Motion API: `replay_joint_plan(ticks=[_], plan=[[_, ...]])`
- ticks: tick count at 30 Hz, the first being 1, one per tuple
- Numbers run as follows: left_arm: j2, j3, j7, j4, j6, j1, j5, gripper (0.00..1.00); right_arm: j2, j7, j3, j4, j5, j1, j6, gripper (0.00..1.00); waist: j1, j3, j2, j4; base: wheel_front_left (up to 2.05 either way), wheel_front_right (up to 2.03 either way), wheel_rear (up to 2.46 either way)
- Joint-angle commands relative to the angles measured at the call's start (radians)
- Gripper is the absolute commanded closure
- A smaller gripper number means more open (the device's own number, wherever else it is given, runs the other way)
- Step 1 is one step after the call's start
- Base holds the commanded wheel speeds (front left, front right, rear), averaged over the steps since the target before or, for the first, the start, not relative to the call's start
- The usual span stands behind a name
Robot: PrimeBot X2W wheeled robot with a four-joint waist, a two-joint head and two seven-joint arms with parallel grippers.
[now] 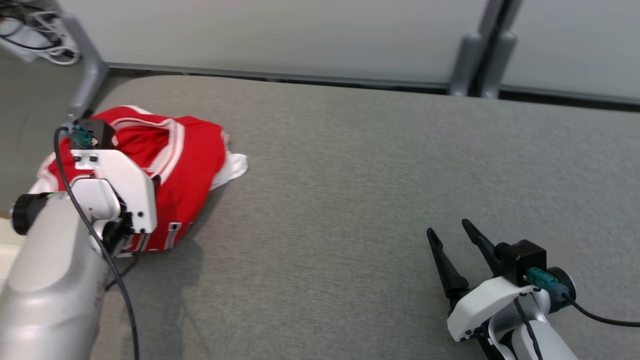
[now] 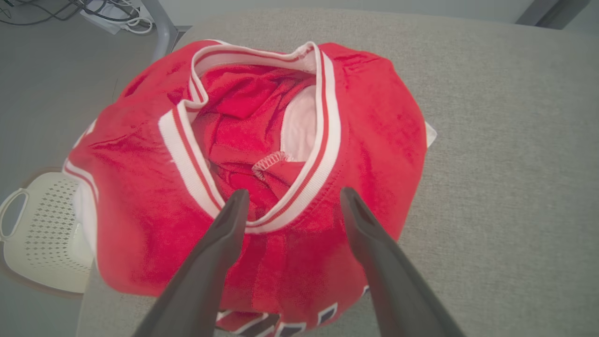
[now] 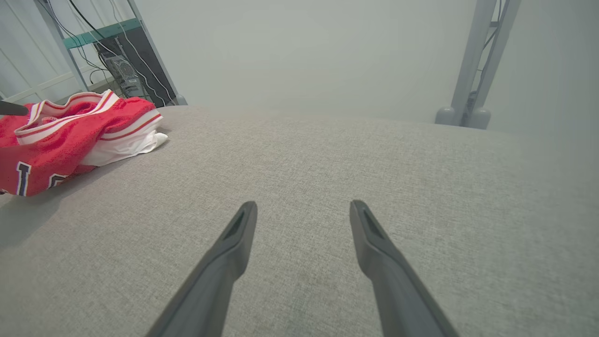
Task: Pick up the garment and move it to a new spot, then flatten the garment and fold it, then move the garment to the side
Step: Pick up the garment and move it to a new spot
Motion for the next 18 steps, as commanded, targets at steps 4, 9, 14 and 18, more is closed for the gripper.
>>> replay_joint_plan(ticks=[4, 9, 14, 18], plan=[[0.053, 0.009, 0.035, 0.084, 0.019, -0.051, 0.011, 0.0, -0.008, 0.02, -0.015, -0.042, -0.019, -0.01, 0.002, 0.0, 0.0, 0.124, 0.0, -0.145, 0.0, 0.0, 0.0], [0.068, 0.026, 0.035, 0.141, 0.069, -0.078, 0.007, 0.0, -0.007, 0.025, -0.043, -0.065, -0.035, -0.001, 0.002, 0.0, 0.0, 0.153, 0.0, -0.164, 0.0, 0.0, 0.0], [0.059, 0.027, 0.02, 0.196, 0.071, -0.095, -0.003, 1.0, -0.007, 0.019, -0.052, -0.07, -0.03, -0.006, 0.002, 0.0, 0.0, 0.153, 0.0, -0.17, 0.0, 0.0, 0.0], [0.074, 0.018, -0.004, 0.211, 0.048, -0.122, -0.001, 1.0, -0.007, 0.006, -0.042, -0.057, -0.009, -0.011, 0.002, 0.0, 0.0, 0.123, 0.0, -0.156, 0.0, 0.0, 0.0]])
